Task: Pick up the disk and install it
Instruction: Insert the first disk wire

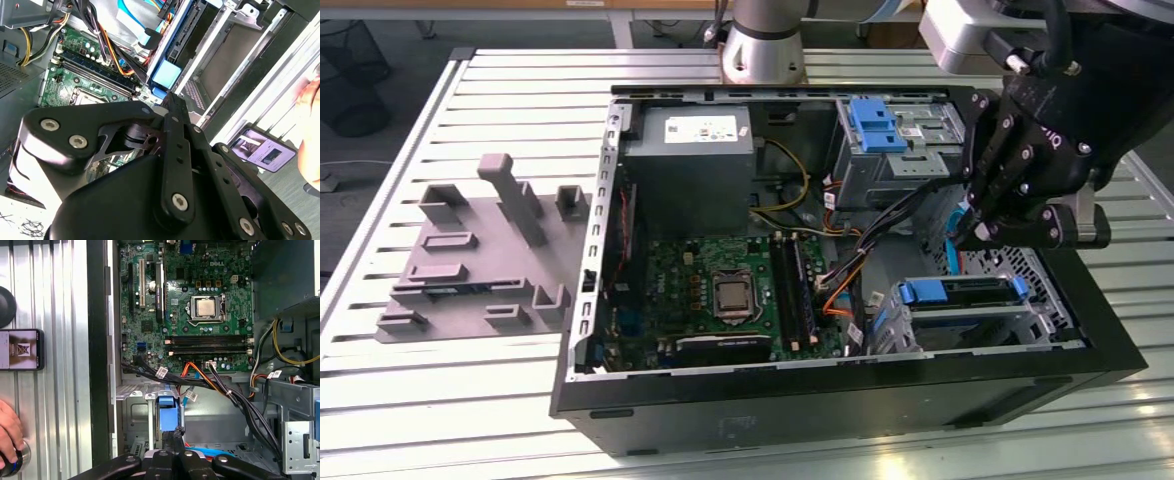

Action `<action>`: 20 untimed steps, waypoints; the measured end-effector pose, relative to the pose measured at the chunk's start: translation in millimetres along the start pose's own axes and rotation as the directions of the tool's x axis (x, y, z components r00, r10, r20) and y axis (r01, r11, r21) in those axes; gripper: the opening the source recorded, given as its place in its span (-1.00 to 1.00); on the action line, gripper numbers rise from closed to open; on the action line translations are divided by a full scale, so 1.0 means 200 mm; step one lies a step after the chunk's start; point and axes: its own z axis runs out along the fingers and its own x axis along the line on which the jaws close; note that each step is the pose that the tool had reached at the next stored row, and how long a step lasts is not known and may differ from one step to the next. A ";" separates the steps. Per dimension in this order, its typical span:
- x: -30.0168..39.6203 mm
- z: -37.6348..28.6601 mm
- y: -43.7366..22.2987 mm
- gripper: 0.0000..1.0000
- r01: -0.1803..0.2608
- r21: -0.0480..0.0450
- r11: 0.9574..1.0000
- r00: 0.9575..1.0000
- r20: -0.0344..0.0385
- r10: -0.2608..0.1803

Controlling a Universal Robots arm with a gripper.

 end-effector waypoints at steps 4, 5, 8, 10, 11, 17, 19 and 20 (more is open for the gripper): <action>0.000 -0.001 0.000 -0.79 0.000 0.000 1.000 1.000 0.000 0.000; 0.000 -0.001 0.000 -0.79 0.000 0.000 1.000 1.000 0.000 0.000; -0.001 -0.001 -0.012 -0.79 0.000 0.000 1.000 1.000 0.000 0.000; -0.002 0.000 -0.034 -0.79 0.000 0.000 1.000 1.000 0.000 0.000; -0.003 0.001 -0.042 -0.79 0.000 0.000 1.000 1.000 0.000 0.000; -0.009 0.008 -0.126 -0.79 0.000 0.000 1.000 1.000 0.000 0.000; -0.010 0.011 -0.137 -0.79 0.000 0.000 1.000 1.000 0.000 0.000; -0.010 0.011 -0.137 -0.79 0.000 0.000 1.000 1.000 0.000 0.000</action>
